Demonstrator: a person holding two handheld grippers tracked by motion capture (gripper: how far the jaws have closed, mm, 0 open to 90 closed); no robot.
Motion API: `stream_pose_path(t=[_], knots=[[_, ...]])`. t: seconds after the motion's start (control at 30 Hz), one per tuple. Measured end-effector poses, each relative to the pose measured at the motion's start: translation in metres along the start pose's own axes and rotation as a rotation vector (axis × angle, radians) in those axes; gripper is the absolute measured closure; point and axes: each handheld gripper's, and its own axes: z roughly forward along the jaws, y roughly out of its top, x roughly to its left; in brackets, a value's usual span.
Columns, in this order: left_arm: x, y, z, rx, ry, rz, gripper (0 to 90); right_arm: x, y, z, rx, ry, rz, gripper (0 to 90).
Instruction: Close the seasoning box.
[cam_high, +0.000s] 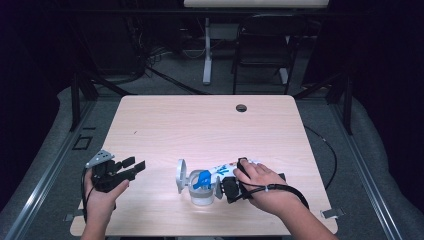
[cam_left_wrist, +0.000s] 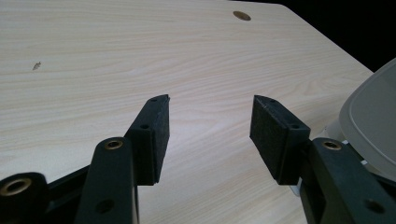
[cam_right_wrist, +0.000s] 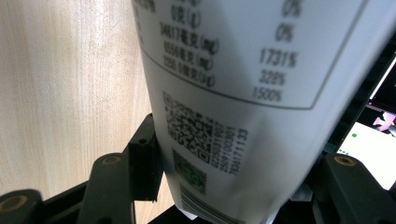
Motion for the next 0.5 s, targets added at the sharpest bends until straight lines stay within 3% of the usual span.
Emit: stream_pose_path(t=[0.5], knots=[[0.0005,-0.0004,0.0001,0.001,0.002,0.000,47.7,-0.0017,0.0011,-0.0010,0.011,-0.002,-0.021,42.5]])
